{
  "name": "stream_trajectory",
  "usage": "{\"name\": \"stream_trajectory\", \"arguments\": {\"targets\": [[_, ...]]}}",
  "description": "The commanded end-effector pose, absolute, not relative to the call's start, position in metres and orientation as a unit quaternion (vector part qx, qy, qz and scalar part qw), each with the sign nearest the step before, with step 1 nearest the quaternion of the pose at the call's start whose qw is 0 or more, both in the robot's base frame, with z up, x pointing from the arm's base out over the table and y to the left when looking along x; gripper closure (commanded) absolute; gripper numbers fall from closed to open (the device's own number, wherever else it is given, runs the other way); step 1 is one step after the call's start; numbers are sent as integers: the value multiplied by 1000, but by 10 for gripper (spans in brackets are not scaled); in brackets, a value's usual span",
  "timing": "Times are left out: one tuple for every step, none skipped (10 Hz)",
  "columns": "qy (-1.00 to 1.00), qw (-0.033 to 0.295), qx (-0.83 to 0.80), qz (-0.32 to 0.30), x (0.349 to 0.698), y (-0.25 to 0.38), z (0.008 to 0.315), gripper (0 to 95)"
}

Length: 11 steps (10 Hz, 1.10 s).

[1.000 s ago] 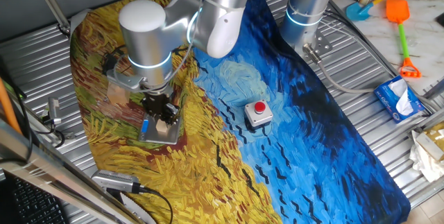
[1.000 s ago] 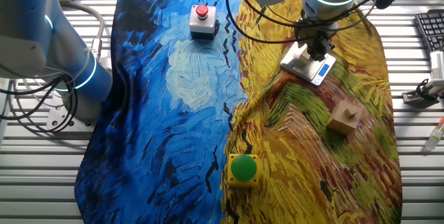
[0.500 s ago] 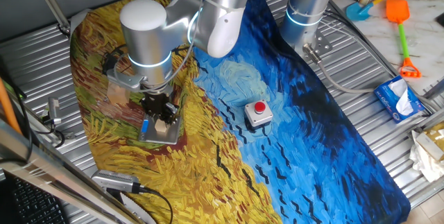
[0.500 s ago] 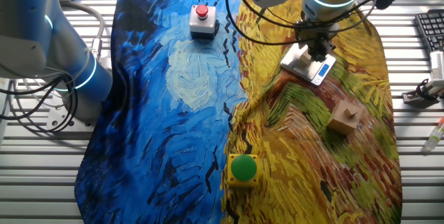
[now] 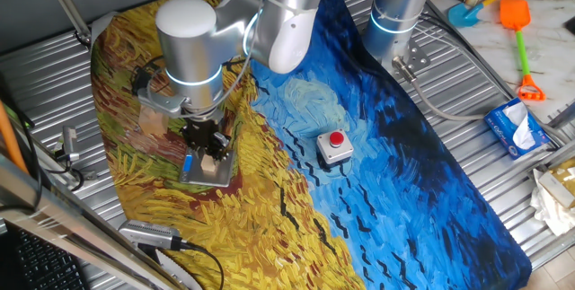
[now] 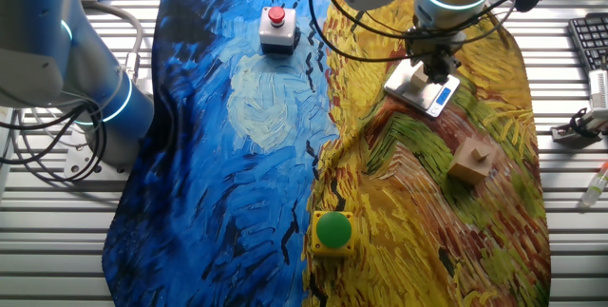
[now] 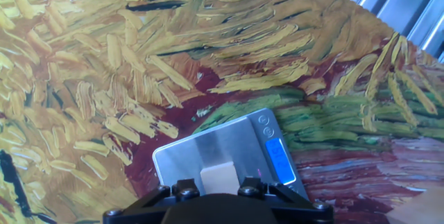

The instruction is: Remove the object from the scale

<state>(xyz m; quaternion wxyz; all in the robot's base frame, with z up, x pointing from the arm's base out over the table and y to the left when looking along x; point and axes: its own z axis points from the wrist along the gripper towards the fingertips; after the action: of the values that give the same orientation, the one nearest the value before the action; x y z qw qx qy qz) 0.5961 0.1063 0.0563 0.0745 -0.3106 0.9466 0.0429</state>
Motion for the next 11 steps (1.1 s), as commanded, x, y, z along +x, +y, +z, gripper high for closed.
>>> {"name": "stream_trajectory", "arguments": {"targets": [[947,75,-310,43,597,107,54,570],[947,76,-309,43,597,107,54,570],[947,76,-309,43,596,107,53,570],[947,76,-308,42,596,107,52,570],[948,76,-306,42,596,107,52,760],[950,76,-301,42,596,107,52,950],[950,75,-301,41,596,107,52,950],[950,75,-301,40,596,107,52,950],[950,75,-301,40,596,107,52,950],[950,75,-301,40,596,107,52,950],[950,75,-301,39,596,107,52,950]]}}
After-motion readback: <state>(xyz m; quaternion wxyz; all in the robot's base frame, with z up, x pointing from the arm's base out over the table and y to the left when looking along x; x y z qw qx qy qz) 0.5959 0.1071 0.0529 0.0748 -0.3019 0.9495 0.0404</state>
